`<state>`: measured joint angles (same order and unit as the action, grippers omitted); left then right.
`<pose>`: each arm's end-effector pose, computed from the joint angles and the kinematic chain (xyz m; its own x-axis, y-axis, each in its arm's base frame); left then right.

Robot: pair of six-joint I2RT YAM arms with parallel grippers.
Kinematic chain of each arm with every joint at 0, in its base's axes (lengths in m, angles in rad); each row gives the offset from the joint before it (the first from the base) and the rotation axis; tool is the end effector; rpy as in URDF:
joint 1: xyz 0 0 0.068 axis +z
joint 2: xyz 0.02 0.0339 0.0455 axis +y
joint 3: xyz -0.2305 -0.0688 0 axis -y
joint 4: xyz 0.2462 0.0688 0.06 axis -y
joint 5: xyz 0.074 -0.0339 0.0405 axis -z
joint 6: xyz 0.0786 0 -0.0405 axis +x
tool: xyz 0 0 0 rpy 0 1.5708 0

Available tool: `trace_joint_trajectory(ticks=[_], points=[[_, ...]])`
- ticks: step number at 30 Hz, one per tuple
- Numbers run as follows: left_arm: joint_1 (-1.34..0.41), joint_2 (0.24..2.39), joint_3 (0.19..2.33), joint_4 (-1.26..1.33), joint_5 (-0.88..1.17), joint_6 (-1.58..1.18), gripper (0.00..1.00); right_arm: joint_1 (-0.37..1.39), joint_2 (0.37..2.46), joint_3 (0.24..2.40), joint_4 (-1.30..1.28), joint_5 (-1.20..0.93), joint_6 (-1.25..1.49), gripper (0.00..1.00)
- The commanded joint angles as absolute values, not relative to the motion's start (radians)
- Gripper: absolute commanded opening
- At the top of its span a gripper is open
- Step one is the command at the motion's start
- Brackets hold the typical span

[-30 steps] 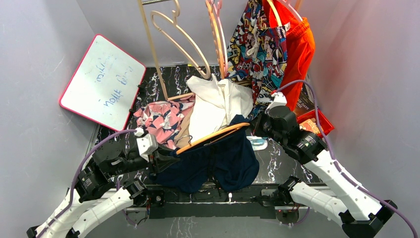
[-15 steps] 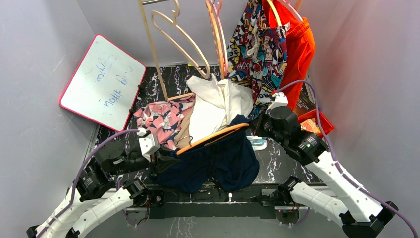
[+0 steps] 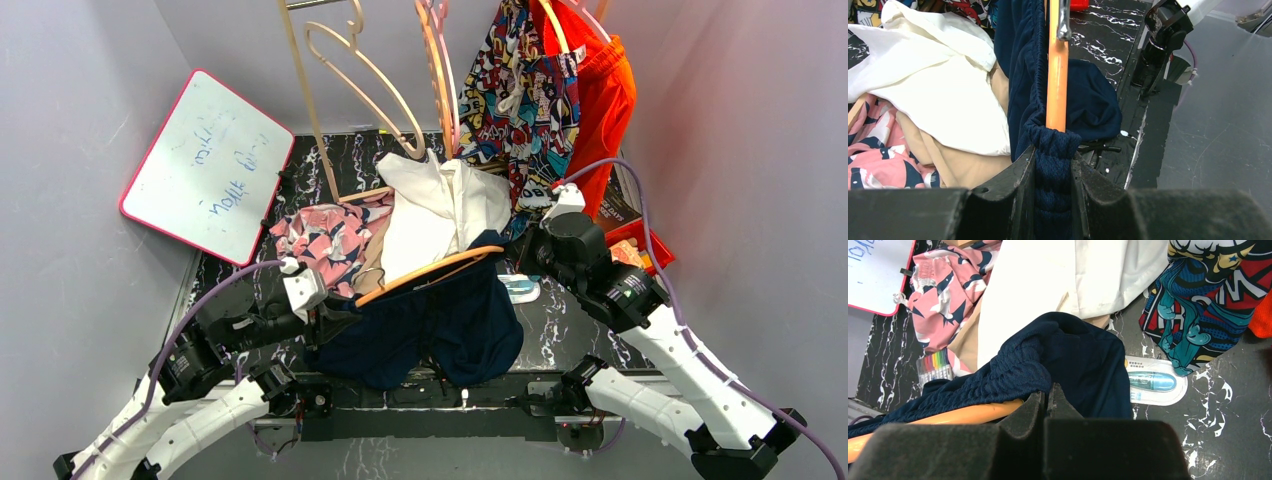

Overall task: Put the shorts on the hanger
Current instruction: Hang the shorts on the hanger.

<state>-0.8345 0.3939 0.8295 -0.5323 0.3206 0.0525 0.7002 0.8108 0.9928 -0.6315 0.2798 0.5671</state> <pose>0.0844 -0.1300 0.3459 -0.0168 0.0927 -0.9956 0.9160 0.4006 0.0218 0.1877 0.1298 0.3192 -0.5108 0.2448 -0.8241 -0.1834 0.9055 0.3826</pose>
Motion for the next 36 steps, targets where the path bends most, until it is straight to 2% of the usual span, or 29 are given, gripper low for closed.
trace_joint_trajectory(ticks=[1, 18, 32, 36], points=[[-0.834, 0.384, 0.870, -0.564, 0.288, 0.066, 0.00, 0.660, 0.798, 1.048, -0.637, 0.451, 0.520, 0.00], [-0.834, 0.469, 0.884, -0.607, 0.188, 0.123, 0.00, 0.661, 0.851, 1.131, -0.715, 0.425, 0.467, 0.00], [-0.834, 0.447, 0.896, -0.528, 0.039, 0.093, 0.00, 0.660, 0.878, 1.140, -0.741, 0.382, 0.455, 0.00], [-0.834, 0.457, 0.897, -0.542, 0.059, 0.128, 0.00, 0.659, 0.884, 1.151, -0.742, 0.361, 0.464, 0.00]])
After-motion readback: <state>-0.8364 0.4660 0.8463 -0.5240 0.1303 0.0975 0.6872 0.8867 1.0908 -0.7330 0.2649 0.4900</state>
